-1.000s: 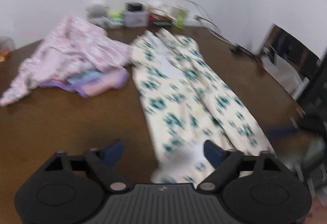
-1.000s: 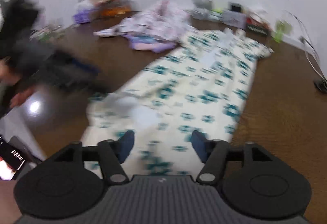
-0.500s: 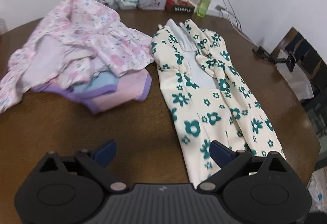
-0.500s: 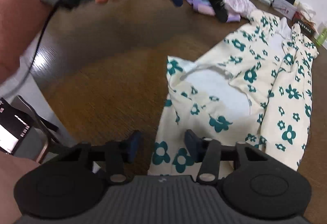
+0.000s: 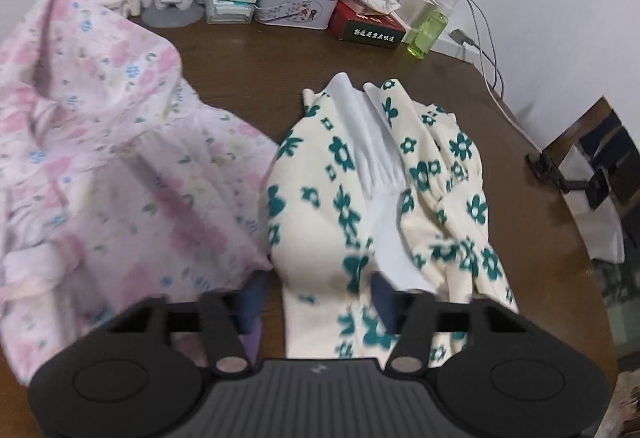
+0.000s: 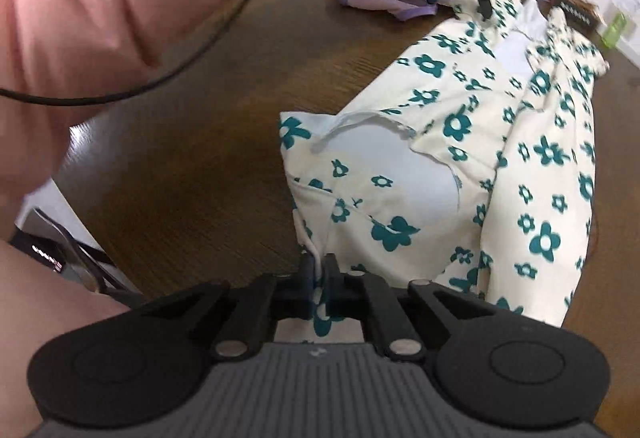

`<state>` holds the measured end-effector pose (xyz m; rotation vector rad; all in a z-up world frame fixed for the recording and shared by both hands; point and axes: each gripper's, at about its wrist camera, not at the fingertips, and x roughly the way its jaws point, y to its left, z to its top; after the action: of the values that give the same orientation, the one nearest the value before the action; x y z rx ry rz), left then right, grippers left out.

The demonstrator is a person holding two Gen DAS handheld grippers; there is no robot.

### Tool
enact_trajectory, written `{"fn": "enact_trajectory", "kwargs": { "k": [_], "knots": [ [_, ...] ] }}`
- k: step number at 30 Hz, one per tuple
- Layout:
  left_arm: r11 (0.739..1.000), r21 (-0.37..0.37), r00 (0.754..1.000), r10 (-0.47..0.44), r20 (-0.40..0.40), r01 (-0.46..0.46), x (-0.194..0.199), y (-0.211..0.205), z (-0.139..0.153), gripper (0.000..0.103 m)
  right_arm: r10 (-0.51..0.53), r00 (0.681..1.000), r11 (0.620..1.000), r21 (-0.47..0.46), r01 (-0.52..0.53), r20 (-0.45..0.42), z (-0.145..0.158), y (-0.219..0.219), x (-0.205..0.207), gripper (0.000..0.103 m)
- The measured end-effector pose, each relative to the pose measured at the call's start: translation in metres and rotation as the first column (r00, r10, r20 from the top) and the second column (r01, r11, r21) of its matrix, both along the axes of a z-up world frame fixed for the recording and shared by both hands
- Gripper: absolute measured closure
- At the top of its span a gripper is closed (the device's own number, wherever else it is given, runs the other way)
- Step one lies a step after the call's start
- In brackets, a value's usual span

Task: Fold clothes

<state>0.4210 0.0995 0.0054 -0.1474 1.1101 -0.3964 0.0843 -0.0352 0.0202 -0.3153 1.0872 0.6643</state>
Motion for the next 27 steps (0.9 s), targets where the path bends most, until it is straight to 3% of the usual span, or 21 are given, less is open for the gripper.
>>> {"fn": "enact_trajectory", "kwargs": {
  "k": [9, 11, 12, 17, 23, 27],
  "knots": [
    [0.997, -0.03, 0.997, 0.066, 0.034, -0.065, 0.011, 0.004, -0.004, 0.071, 0.029, 1.0, 0.999, 0.046, -0.028, -0.006, -0.001, -0.017, -0.005, 0.101],
    [0.997, -0.025, 0.996, 0.069, 0.05, -0.068, 0.01, 0.004, -0.005, 0.097, 0.032, 0.999, 0.998, 0.06, -0.032, -0.004, -0.001, -0.019, -0.006, 0.101],
    [0.997, -0.021, 0.996, 0.072, 0.062, -0.071, 0.01, 0.003, -0.005, 0.101, 0.034, 0.999, 0.997, 0.067, -0.034, -0.001, -0.001, -0.019, -0.007, 0.101],
    [0.997, -0.014, 0.99, 0.079, 0.115, -0.078, 0.003, -0.007, 0.024, 0.102, 0.027, 0.999, 0.985, 0.167, -0.031, 0.028, 0.007, -0.035, -0.008, 0.102],
    [1.0, 0.021, 0.979, -0.012, 0.203, 0.008, 0.001, -0.08, 0.085, 0.102, -0.171, 0.982, 0.901, 0.417, 0.121, 0.085, 0.032, -0.113, -0.016, 0.102],
    [0.991, 0.114, 0.966, -0.097, 0.241, 0.071, 0.003, -0.162, 0.086, 0.101, -0.291, 0.957, 0.83, 0.499, 0.25, 0.004, 0.015, -0.169, -0.023, 0.102]
  ]
}}
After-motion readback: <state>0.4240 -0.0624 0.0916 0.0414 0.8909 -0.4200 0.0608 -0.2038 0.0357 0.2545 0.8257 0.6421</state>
